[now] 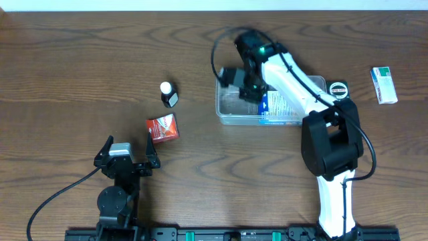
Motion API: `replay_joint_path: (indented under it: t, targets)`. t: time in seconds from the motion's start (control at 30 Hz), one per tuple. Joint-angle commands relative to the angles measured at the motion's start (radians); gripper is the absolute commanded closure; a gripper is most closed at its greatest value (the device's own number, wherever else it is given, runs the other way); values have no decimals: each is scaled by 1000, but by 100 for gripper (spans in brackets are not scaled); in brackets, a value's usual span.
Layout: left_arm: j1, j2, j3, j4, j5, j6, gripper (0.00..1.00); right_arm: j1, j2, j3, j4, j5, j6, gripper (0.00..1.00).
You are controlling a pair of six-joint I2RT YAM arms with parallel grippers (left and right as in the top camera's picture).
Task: Pack container
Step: 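Move the right gripper to the white-green Panadol leaflet box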
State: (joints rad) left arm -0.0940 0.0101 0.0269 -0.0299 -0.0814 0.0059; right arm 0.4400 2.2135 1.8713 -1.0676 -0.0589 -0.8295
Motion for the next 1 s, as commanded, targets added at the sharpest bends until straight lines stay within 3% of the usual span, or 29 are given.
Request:
replay_joint_path:
  t: [0.0, 0.3, 0.47, 0.6, 0.7, 0.97]
  targets:
    - [4, -6, -23, -33, -8, 17, 2, 11, -2, 129, -60, -31, 173, 99]
    - [4, -6, -23, -33, -8, 16, 2, -109, -40, 377, -270, -21, 403, 99]
    - [4, -6, -23, -33, -8, 17, 2, -268, -75, 380, -343, -20, 509, 93]
    - [4, -6, -23, -33, -8, 16, 2, -404, -75, 364, -419, -21, 588, 98]
    - [4, -6, -23, -33, -8, 16, 2, -489, -75, 348, -459, -50, 626, 95]
    - [4, -6, -23, -33, -8, 16, 2, -626, -75, 239, -441, -87, 669, 91]
